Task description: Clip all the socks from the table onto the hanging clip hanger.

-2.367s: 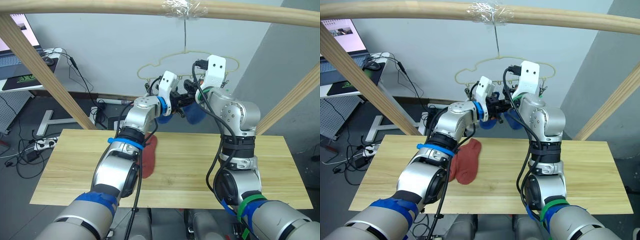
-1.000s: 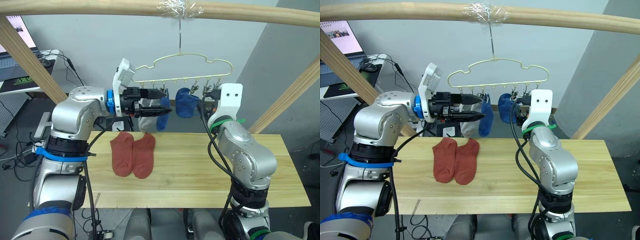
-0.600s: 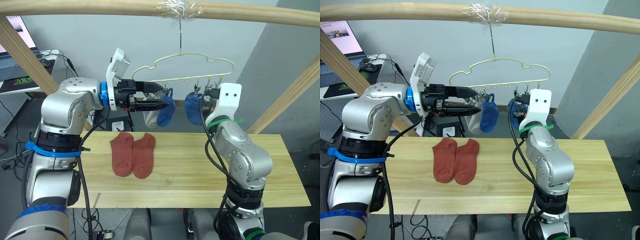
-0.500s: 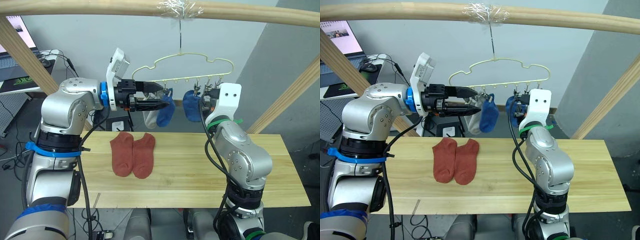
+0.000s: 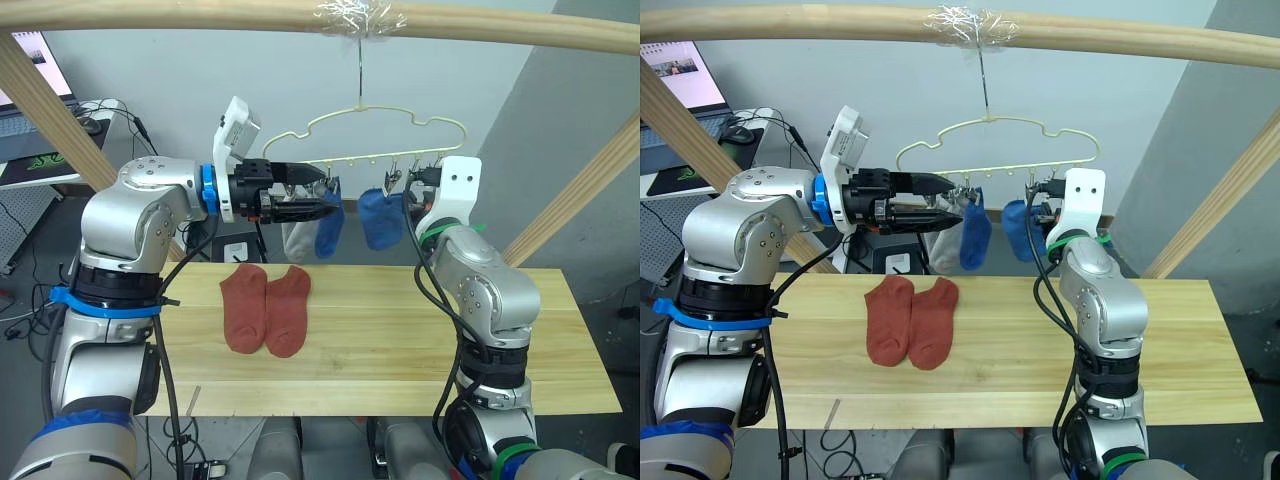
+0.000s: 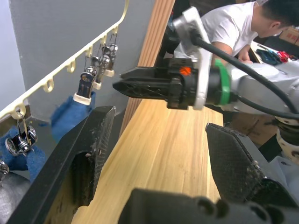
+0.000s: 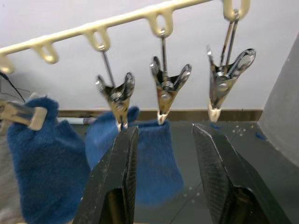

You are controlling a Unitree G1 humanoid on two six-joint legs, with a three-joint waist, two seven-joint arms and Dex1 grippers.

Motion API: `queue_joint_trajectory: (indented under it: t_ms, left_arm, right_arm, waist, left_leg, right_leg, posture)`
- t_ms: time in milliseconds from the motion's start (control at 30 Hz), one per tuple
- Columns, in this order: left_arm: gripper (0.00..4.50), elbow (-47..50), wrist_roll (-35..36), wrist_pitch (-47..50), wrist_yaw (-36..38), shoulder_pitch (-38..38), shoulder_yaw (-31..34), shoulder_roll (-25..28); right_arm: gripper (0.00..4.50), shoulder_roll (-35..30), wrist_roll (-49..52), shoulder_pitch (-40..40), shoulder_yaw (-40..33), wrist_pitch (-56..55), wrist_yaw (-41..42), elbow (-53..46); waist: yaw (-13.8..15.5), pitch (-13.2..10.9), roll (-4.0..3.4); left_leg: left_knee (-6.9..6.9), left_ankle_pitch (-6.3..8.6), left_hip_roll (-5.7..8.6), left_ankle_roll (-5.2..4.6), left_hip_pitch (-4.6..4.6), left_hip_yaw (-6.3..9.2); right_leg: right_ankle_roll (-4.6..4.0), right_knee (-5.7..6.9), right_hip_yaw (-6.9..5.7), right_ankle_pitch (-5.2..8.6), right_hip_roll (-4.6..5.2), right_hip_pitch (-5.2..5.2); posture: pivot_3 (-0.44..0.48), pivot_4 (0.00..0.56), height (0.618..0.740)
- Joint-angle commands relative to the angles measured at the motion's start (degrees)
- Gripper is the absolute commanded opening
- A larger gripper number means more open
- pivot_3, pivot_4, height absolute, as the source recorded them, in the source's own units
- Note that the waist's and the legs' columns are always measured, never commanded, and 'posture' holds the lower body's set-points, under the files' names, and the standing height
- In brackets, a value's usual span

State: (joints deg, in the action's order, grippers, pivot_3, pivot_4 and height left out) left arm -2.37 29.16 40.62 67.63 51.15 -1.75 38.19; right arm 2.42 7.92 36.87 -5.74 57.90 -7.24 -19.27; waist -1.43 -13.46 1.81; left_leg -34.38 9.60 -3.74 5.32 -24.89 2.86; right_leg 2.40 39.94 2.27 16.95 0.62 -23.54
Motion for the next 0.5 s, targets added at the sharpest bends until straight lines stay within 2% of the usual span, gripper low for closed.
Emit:
queue_joint_trajectory:
  t_ms: [33,500]
  left_arm:
    - [3.53,2.4,0.9,-0.3,-0.6,0.0,1.8,1.1]
    - [3.53,3.8,1.4,0.4,-2.2,-0.7,2.2,1.8]
  right_arm:
    - [1.88,-0.8,0.7,2.1,-0.8,-2.5,1.4,1.2]
    - [1.88,-4.2,0.9,8.7,-3.4,-9.2,4.2,14.2]
  waist:
    - [0.0,0.0,0.0]
    - [1.0,0.0,0.0]
  left_leg:
    - [0.0,0.0,0.0,0.0,0.0,0.0]
    - [0.0,0.0,0.0,0.0,0.0,0.0]
  right_leg:
    - [0.0,0.0,0.0,0.0,0.0,0.0]
    - [0.0,0.01,0.0,0.0,0.0,0.0]
  posture:
    - [0.134,0.181,0.74]
    - [0.165,0.187,0.74]
